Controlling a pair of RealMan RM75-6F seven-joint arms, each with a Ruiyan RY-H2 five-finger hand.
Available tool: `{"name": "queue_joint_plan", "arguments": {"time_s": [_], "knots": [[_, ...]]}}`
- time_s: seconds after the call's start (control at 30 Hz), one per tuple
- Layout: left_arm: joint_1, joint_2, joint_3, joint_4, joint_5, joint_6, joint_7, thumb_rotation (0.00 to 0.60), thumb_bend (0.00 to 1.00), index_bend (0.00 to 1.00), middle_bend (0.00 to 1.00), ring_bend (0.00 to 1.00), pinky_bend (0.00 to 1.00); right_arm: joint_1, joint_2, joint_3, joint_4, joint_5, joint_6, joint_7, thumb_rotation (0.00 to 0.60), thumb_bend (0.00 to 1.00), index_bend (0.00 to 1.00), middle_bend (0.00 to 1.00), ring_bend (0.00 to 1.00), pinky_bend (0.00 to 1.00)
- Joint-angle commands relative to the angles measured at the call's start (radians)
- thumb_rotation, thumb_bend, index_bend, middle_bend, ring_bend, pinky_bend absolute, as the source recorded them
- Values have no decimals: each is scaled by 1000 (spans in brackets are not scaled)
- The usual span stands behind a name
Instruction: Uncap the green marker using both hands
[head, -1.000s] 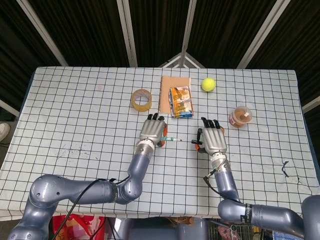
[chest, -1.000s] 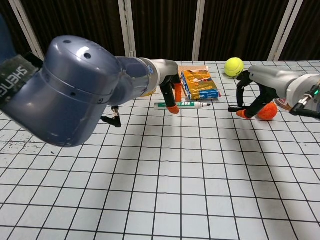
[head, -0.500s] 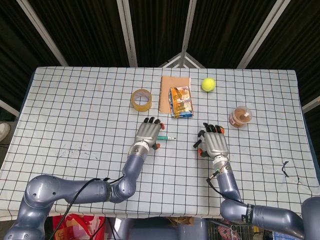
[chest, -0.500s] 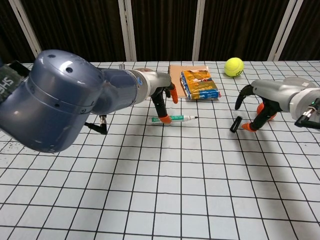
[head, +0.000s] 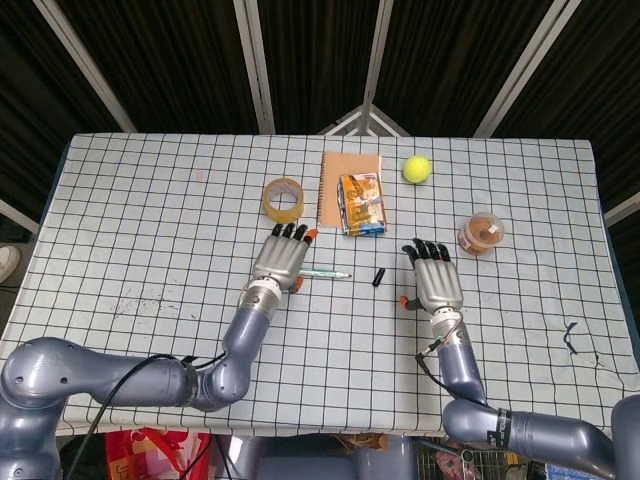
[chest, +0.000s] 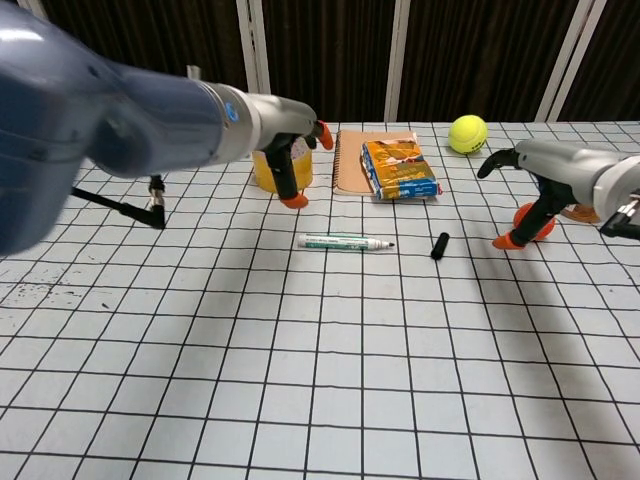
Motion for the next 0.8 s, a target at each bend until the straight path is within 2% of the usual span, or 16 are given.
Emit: {"name": "queue_joint_plan", "arguments": {"time_s": [0.03, 0.17, 0.27, 0.37, 0.53, 0.7, 0.8], "knots": [[62, 195, 43, -233, -9, 155, 66, 600, 499, 118, 30, 0, 0, -11, 13, -4, -10, -11, 21, -5, 600, 246, 223, 86, 60, 29], [157, 340, 77, -383, 66, 206, -3, 600, 500, 121, 30, 0, 0, -27, 34, -21, -36, -46, 29, 4, 600, 256, 227, 87, 60, 28], [254, 450, 122, -467, 181, 192, -105, 600, 499, 121, 30, 0, 0, -50, 64, -49, -61, -117, 39, 27, 600, 256, 227, 87, 59, 28], [362, 544, 179, -509, 342, 177, -232, 600, 500, 121, 31, 0, 0, -79, 101, -76, -91, -177, 67, 39, 600, 257, 224, 87, 60, 29], [540, 652, 281, -509, 612, 187, -448, 600, 499, 121, 31, 0, 0, -136, 179, -124, -132, -261, 133, 34, 600, 256, 188, 87, 60, 26], [659, 709, 351, -463, 771, 193, -597, 600, 499, 115, 25, 0, 0, -195, 279, -159, -168, -322, 156, 80, 600, 256, 178, 86, 59, 16], [712, 720, 381, -439, 832, 207, -654, 600, 500, 112, 22, 0, 0, -232, 332, -181, -153, -376, 172, 126, 600, 257, 177, 87, 59, 16]]}}
